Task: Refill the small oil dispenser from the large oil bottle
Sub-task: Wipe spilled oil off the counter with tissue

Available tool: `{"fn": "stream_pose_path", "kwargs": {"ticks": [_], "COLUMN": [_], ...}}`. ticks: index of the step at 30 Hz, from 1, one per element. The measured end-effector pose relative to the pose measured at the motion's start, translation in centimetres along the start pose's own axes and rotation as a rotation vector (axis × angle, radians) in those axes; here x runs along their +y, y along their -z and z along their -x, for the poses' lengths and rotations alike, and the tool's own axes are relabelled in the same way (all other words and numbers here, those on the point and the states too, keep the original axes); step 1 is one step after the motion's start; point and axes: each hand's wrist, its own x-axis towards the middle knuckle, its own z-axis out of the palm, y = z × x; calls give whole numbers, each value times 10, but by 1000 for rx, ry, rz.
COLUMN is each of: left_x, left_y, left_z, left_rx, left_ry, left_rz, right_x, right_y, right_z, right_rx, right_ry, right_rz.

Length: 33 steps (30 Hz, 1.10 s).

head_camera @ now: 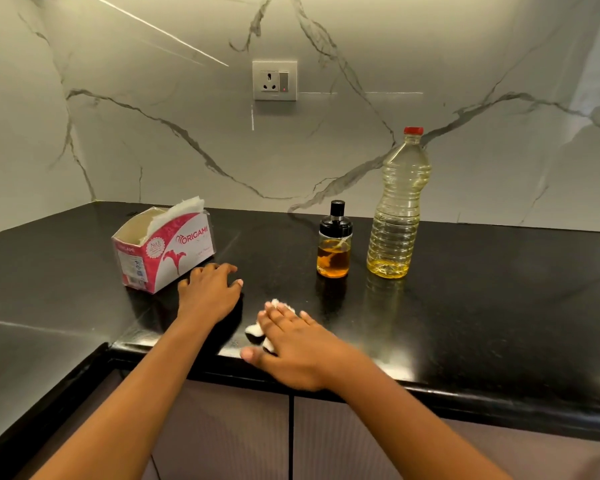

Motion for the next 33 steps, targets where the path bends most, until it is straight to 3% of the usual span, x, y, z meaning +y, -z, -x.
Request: {"fn": "stream_pose_path", "kwargs": {"ticks": [3, 6, 10, 12, 18, 21, 24, 28, 29, 33], "left_x": [24, 77, 146, 158, 157, 148, 132, 115, 112, 102], "left_y": [3, 11, 0, -18, -34, -15, 17, 50, 55, 54], "left_z": [0, -11, -42, -54, -67, -76, -91, -101, -101, -99], "left_rx": [58, -27, -274, -293, -127, -48, -40, -63, -77, -118], "left_ry": [-153, -249, -141, -82, -76, -79, -87, -118, -124, -111], "left_rz": [277, 572, 817, 877, 699, 637, 757, 747, 753, 765], "right_x": [47, 90, 92, 98, 117, 93, 89, 118, 111, 62], "right_y": [10, 24, 27, 30, 37, 33, 28, 47, 49, 38], "right_z": [26, 30, 17, 18, -18, -43, -46, -74, -84, -88], "right_rx": [65, 47, -25, -47, 17, 4, -40, 17, 20, -108], "right_ry": [-177, -432, -311, -293, -434, -286, -154, -371, -354, 1], "right_rz": [48, 73, 38, 22, 59, 11, -7, 28, 52, 44]}}
